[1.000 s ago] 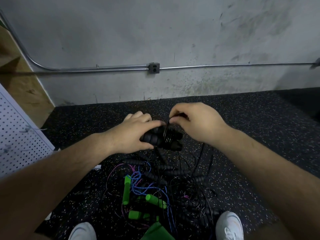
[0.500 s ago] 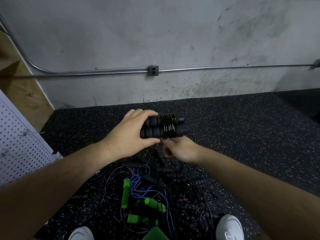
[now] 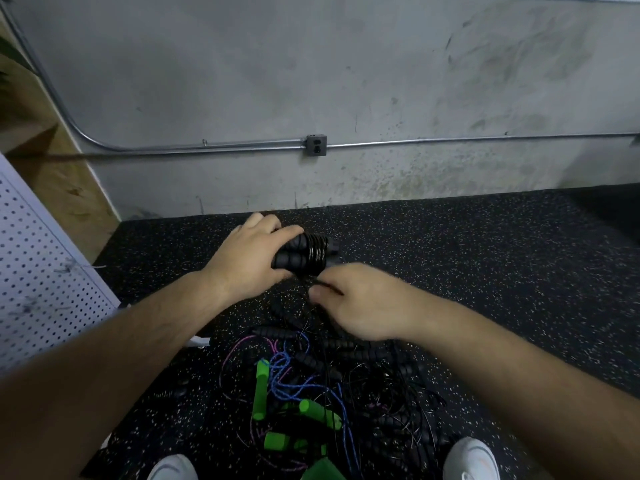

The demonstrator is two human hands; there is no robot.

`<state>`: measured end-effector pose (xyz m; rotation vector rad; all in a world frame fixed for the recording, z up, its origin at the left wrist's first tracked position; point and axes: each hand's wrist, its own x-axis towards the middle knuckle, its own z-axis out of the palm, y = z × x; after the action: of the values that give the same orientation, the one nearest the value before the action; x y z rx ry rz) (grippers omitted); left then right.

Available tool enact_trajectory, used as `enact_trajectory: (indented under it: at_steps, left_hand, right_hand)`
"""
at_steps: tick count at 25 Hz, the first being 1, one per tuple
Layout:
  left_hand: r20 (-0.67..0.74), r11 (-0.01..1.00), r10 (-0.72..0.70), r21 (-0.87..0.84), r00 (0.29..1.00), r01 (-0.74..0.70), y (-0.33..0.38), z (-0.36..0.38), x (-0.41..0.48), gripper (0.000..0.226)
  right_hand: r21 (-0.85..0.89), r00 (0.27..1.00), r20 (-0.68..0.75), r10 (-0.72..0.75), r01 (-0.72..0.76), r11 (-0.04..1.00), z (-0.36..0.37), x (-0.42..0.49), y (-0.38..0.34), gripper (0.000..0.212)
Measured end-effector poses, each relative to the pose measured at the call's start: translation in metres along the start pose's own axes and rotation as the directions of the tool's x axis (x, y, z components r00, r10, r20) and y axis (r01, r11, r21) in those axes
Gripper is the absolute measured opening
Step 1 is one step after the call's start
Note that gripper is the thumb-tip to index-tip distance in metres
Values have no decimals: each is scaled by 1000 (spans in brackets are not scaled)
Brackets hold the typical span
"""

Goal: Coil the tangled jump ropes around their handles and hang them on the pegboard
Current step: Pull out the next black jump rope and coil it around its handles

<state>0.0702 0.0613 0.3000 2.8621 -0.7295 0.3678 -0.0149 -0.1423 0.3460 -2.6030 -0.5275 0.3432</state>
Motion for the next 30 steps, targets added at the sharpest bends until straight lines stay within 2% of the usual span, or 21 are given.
enact_trajectory:
  at_steps: [2, 3, 5, 7, 9, 10, 11, 12, 13, 14, 16, 17, 20, 23, 25, 27, 30]
  left_hand:
    - [59, 995, 100, -20, 993, -99, 4, 1, -2, 76]
    - [79, 988, 152, -34, 985, -149, 9, 2, -4, 74]
    - [105, 968, 239, -107, 965, -228, 22, 3, -9, 71]
    - [96, 939, 282, -233, 955, -254, 34, 1, -12, 69]
    - [87, 910, 278, -342, 956, -234, 42, -6, -15, 70]
    - [91, 897, 267, -388, 959, -213, 44, -10, -17, 72]
    - [101, 881, 251, -435, 963, -184, 46, -13, -19, 73]
    - [108, 864, 228, -481, 968, -150, 47, -16, -21, 74]
    - [105, 848, 198, -518, 975, -116, 47, -17, -22, 74]
    - [89, 842, 161, -532, 983, -90, 46, -18, -23, 74]
    - [47, 869, 89, -493, 995, -55, 44, -15, -23, 73]
    - [35, 889, 65, -456, 997, -42, 42, -12, -22, 71]
    - [22, 932, -1, -362, 1000, 9, 31, -4, -15, 70]
    - [0, 964, -63, -258, 998, 60, 15, 0, -7, 69]
    - [27, 985, -52, -161, 998, 55, 4, 4, -6, 63]
    - [62, 996, -34, -85, 997, 39, -6, 8, -6, 60]
    - [128, 999, 3, -54, 992, 4, -8, 14, -7, 65]
  right_hand:
    - [-254, 977, -201, -69, 16, 967, -14, -1, 3, 27]
    - [-311, 955, -281, -96, 4, 950, -20, 1, 9, 27]
    - [-345, 922, -361, -140, 8, 939, -30, 8, 24, 26]
    - [-319, 923, -359, -137, 17, 948, -35, 17, 48, 23]
    - [-146, 940, -337, -58, 8, 989, -34, 27, 72, 21]
    - [53, 950, -310, -19, 37, 998, -31, 33, 82, 20]
    - [325, 964, -265, 16, 74, 943, -29, 35, 89, 16]
    - [609, 982, -184, 48, 76, 789, -23, 35, 90, 13]
    - [775, 995, -77, 64, 19, 632, -14, 33, 89, 13]
    - [792, 996, 21, 85, -68, 606, -4, 30, 83, 18]
    - [537, 985, 97, 143, -173, 825, 23, 23, 69, 35]
    - [470, 988, 86, 132, -157, 869, 36, 21, 61, 38]
    - [556, 987, 120, 104, -154, 817, 60, 16, 34, 32]
    - [476, 975, 186, 120, -197, 857, 70, 12, 10, 33]
    - [315, 979, 153, 135, -178, 932, 61, 4, -9, 35]
    - [62, 988, 72, 134, -138, 988, 39, -8, -21, 31]
    - [-235, 992, -117, 49, -76, 969, -5, -28, -27, 20]
